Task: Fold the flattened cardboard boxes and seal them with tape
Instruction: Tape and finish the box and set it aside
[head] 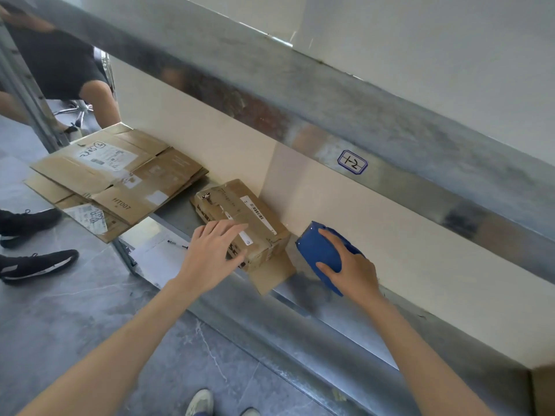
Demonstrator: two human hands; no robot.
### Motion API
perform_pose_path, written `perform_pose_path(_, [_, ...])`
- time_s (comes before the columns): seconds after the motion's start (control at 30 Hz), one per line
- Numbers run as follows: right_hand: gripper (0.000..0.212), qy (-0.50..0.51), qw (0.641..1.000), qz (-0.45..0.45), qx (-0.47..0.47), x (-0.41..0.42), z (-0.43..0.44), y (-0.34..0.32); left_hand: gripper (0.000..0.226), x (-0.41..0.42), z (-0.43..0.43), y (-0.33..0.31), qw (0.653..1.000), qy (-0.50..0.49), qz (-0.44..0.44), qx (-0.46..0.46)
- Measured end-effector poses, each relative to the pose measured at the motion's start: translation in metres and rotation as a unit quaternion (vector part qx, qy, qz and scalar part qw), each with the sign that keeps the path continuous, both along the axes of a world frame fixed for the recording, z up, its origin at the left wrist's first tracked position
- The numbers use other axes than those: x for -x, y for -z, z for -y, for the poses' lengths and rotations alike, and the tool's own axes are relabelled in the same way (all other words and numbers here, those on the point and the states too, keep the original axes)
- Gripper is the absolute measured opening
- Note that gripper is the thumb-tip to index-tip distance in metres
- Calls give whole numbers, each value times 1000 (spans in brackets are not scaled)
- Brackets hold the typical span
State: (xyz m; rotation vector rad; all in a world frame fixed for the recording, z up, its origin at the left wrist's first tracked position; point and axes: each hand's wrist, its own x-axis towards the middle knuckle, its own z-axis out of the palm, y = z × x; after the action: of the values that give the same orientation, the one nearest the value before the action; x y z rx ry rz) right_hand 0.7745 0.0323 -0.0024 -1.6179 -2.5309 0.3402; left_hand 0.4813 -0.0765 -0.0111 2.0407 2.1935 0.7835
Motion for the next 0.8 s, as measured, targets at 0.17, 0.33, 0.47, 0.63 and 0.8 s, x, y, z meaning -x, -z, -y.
perform_pose_path(0.17, [67,-74,996,55,-7,-17,9,-34,45,-12,-15,-11,997,36,63,26])
perform_pose_path(0.33, [68,-159,985,33,-49,-10,21,-45,45,-19,-28,-25,987,81,131,49])
perform_pose_path(0.47, [77,-226,972,58,-34,4,29,-46,50,-20,-30,-28,972,133,180,68])
perform_pose_path(0.63, [72,-286,953,77,-59,17,40,-50,54,-20,-26,-31,954,186,217,87])
perform_pose_path(0.8, [71,-302,949,73,-50,21,42,-50,24,-21,-20,-30,951,160,256,64])
